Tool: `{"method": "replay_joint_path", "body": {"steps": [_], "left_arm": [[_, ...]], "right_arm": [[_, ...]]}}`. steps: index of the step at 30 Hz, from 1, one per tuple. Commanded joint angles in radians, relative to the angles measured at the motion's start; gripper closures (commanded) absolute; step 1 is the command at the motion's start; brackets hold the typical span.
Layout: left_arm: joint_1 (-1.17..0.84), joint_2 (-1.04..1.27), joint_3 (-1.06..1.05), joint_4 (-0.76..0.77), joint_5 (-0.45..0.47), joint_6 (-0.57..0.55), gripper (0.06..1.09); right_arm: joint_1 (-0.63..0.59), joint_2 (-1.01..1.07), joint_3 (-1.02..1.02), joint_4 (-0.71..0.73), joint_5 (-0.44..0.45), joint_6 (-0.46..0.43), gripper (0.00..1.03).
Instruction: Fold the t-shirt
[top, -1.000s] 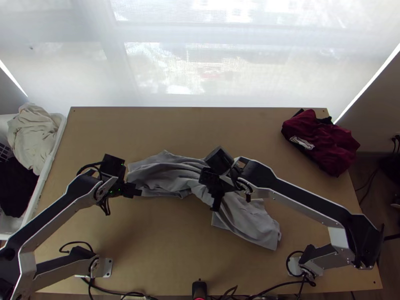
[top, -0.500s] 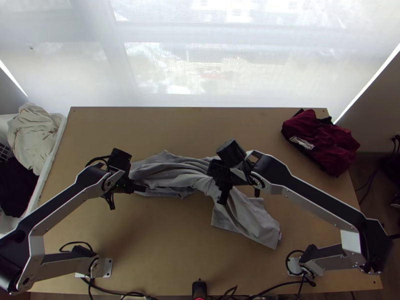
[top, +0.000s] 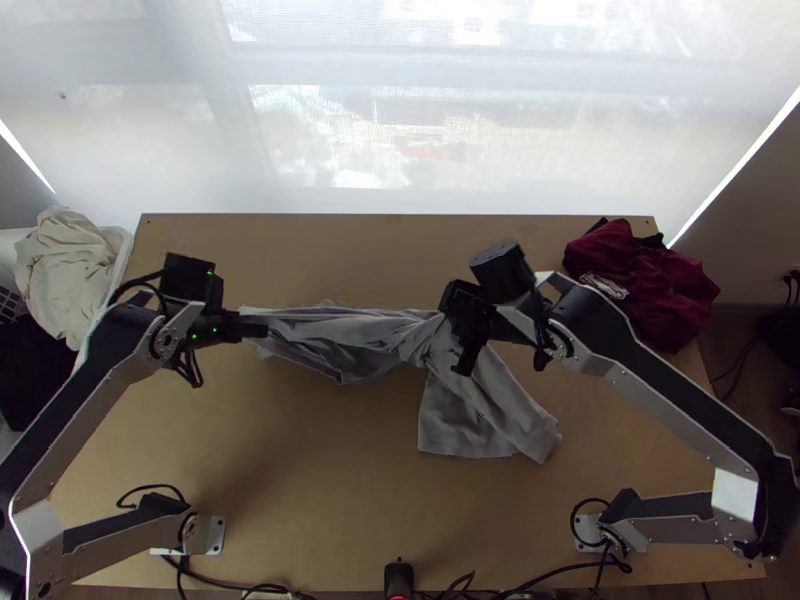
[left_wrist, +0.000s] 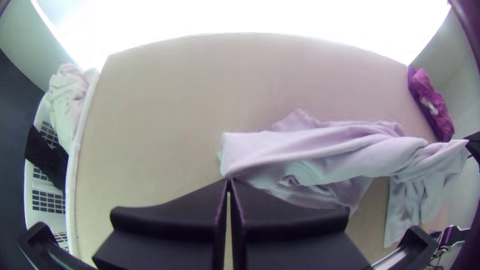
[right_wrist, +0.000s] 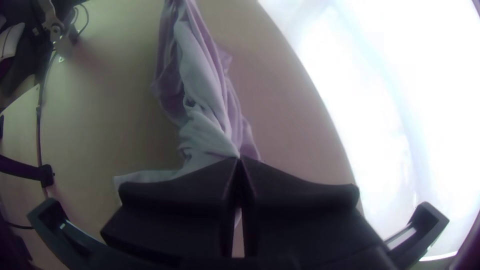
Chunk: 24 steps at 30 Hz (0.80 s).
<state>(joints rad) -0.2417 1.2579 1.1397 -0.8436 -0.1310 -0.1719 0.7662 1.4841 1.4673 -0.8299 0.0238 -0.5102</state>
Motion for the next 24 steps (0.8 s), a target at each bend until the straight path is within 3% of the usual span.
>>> {"method": "replay_joint_path", "body": {"steps": [1, 13, 24], "left_arm": [[0.09, -0.061, 0.229, -0.069, 0.004, 0.003, 1.05], [0.291, -0.084, 0.617, -0.083, 0.054, 0.006, 1.05], [0.311, -0.158, 0.77, -0.091, 0.057, -0.028, 1.05]], "right_arm": [[-0.038, -0.03, 0.137, -0.017, 0.065, -0.047, 1.0], [-0.033, -0.019, 0.429, 0.037, 0.177, -0.105, 1.0], [-0.007, -0.074, 0.458, 0.261, 0.277, -0.165, 1.0]]}}
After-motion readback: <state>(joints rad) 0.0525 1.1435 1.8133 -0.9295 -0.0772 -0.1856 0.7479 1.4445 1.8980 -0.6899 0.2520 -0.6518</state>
